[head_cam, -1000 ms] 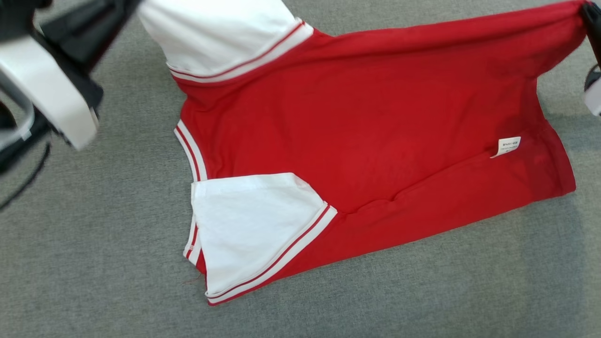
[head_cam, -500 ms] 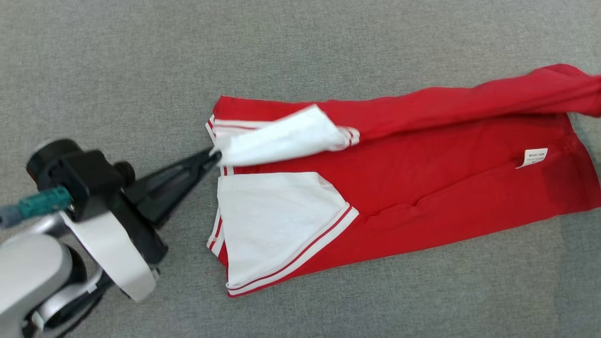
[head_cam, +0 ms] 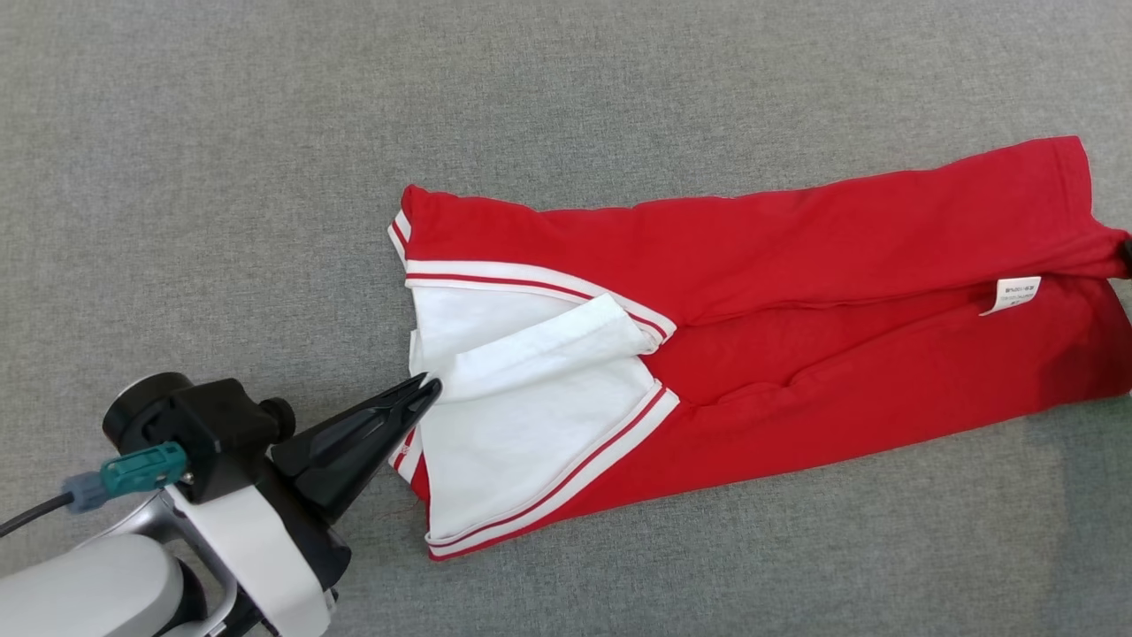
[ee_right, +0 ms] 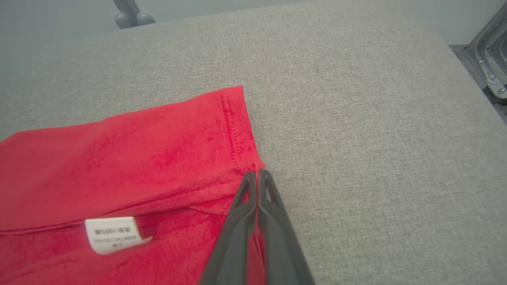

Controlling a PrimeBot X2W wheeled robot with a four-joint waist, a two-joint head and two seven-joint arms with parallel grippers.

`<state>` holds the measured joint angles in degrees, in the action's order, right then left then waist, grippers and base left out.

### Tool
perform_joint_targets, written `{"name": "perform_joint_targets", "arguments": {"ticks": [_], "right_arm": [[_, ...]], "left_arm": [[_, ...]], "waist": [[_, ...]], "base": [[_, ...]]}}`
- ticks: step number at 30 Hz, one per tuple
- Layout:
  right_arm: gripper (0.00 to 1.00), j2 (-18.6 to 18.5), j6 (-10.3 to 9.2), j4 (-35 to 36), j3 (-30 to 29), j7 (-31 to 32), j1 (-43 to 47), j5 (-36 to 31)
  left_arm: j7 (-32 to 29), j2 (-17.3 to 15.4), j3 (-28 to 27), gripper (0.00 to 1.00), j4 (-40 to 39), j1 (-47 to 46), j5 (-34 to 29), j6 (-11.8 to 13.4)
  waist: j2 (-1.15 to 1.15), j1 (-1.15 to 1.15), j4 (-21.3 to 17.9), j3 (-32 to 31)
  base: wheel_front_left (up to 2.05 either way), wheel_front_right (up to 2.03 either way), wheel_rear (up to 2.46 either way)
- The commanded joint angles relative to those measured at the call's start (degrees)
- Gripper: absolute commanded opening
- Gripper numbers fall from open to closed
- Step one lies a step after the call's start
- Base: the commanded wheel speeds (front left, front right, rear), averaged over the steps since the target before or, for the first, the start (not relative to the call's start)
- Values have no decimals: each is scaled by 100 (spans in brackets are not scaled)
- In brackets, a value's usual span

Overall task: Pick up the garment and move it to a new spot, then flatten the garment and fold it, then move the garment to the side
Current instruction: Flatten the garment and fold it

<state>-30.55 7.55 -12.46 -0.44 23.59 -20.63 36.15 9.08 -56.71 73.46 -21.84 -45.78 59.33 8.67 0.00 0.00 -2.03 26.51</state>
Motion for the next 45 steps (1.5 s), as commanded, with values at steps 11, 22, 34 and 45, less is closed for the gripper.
{"name": "perform_joint_targets", "arguments": {"ticks": [11, 22, 34, 45], "right_arm": [[100, 364, -13, -439, -305, -494, 67, -337], [100, 1064, -8, -580, -998, -1806, 1050, -343], [100, 1479, -7, -1047, -1104, -2262, 1271, 268], [100, 997, -7, -2560, -1375, -1522, 289, -400]], "left_arm": [[341, 748, -52, 100, 867, 618, 214, 157], [610, 1827, -1725, 100, 1129, 2031, -880, 1617], [609, 3500, -3694, 100, 1298, 4103, -3589, 1867], [610, 4258, -4309, 100, 1675, 4653, -4487, 1354]], "waist": [[0, 0, 57, -216], [0, 0, 245, -1023], [0, 0, 618, -1579], [0, 0, 1147, -1556]], "base": [[0, 0, 0], [0, 0, 0], [0, 0, 0], [0, 0, 0]]}}
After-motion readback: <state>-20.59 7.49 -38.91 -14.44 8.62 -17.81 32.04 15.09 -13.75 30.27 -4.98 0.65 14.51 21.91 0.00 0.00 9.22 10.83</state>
